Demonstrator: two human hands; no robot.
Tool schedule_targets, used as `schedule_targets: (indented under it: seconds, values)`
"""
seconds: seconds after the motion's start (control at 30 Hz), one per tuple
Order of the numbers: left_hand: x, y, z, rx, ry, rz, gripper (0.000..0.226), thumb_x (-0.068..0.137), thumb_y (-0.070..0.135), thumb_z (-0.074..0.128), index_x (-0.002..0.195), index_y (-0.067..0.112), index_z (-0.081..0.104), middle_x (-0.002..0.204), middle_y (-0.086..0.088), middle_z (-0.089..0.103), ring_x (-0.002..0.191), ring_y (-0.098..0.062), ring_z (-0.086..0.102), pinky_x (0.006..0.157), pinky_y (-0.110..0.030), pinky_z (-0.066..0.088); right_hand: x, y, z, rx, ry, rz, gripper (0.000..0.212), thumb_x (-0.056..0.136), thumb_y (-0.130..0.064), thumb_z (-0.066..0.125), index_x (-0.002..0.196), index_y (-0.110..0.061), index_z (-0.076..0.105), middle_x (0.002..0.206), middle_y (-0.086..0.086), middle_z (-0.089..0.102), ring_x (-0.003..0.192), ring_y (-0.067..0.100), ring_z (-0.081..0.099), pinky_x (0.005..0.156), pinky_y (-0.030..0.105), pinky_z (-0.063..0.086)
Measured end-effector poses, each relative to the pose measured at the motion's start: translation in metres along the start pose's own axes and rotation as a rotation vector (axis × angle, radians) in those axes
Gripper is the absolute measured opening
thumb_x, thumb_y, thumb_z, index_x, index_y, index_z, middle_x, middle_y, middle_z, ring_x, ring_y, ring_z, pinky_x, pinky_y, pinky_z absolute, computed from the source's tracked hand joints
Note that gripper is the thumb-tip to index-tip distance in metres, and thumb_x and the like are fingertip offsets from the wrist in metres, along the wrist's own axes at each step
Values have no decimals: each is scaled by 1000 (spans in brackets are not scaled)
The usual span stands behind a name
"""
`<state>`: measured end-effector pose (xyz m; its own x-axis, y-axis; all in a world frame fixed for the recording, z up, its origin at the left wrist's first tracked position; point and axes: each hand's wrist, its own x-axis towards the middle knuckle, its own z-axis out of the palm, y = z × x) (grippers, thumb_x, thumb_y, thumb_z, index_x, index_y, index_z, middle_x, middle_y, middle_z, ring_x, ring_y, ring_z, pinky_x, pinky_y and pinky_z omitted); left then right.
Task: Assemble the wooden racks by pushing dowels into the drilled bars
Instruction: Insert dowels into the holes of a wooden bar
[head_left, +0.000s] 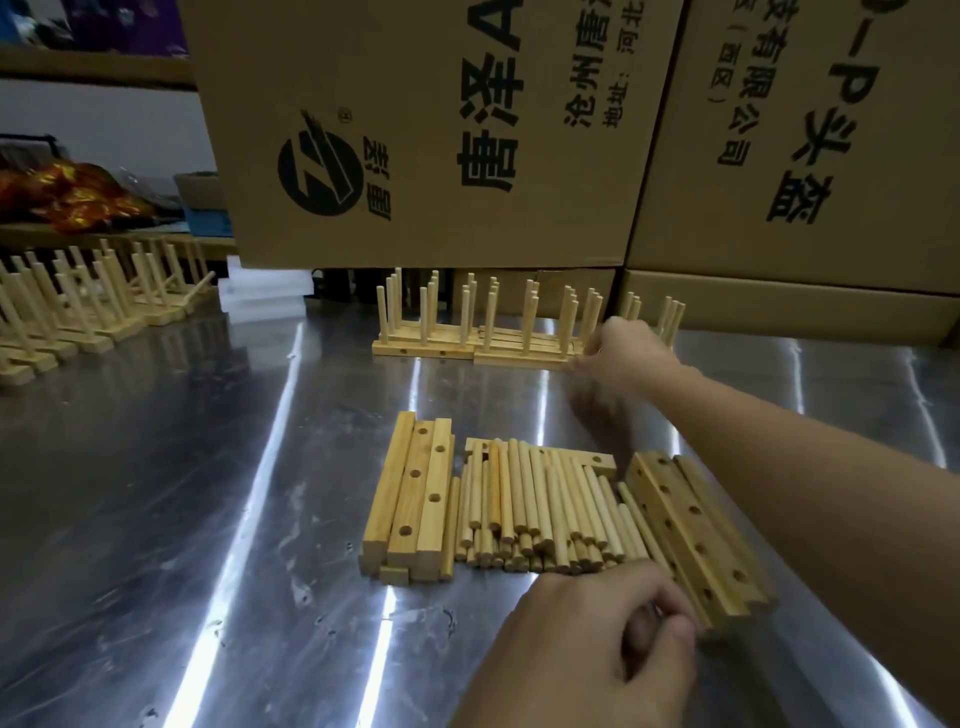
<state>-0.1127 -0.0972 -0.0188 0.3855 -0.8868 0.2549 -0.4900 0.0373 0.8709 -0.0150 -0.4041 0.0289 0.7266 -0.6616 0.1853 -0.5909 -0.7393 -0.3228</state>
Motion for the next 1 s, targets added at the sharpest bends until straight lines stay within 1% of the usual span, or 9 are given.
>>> schedule_targets:
  seconds: [0.2,0.3,0.37,0.43,0.53,0.67,0.8,0.93,1.0]
  values:
    - [-4,2,-3,0,15,17,9,101,35,62,96,32,69,64,7,58,60,-3,50,57,-16,38,-96,39,-43,167,93,-43,38,101,-44,68,72,-19,67,61,-3,62,60,13,61,53,29,40]
    - [-7,4,-3,22,49,35,12,104,31,63,95,29,71,66,5,58,61,-5,51,61,-24,43,-151,65,-50,253,110,10,46,100,-49,66,65,-19,61,49,-9,54,50,4,52,50,26,33]
    - [-8,6,-2,21,70,41,14,104,28,63,94,26,72,68,-1,61,65,-15,57,68,-36,48,-181,79,-49,290,111,57,51,100,-53,64,62,-19,58,47,-12,55,48,4,51,52,29,33]
    - [-9,8,-1,22,84,39,15,105,27,64,94,27,73,69,-4,64,69,-21,61,71,-40,48,-203,86,-43,316,95,81,51,99,-56,63,65,-18,62,53,-13,61,55,5,56,55,32,36]
    - [-11,8,0,53,111,39,16,105,29,64,92,32,73,67,0,65,67,-19,62,67,-31,48,-222,87,-31,216,105,81,45,95,-63,64,74,-23,64,63,-7,66,67,11,63,56,34,42]
    - [-13,7,1,58,138,35,17,105,29,64,91,35,73,65,-2,65,67,-22,63,65,-31,48,-232,89,-31,166,280,67,18,97,-47,65,90,-34,54,74,-11,62,73,8,60,55,34,39]
    - [-15,8,2,60,140,41,17,105,28,64,92,35,72,65,-5,64,67,-27,61,67,-37,48,-237,97,-31,125,211,62,32,94,-69,60,99,-38,53,80,-13,63,77,5,59,56,32,39]
    - [-15,7,3,55,144,43,17,105,28,64,92,35,72,65,-6,64,68,-29,61,66,-35,48,-234,98,-34,115,258,100,27,92,-58,62,108,-37,54,80,-14,63,77,4,59,56,32,41]
    - [-15,7,2,51,146,47,17,105,28,64,92,35,72,65,-6,64,67,-29,60,62,-31,46,-234,98,-35,115,269,94,30,90,-64,61,106,-39,53,81,-15,63,77,2,58,56,31,40]
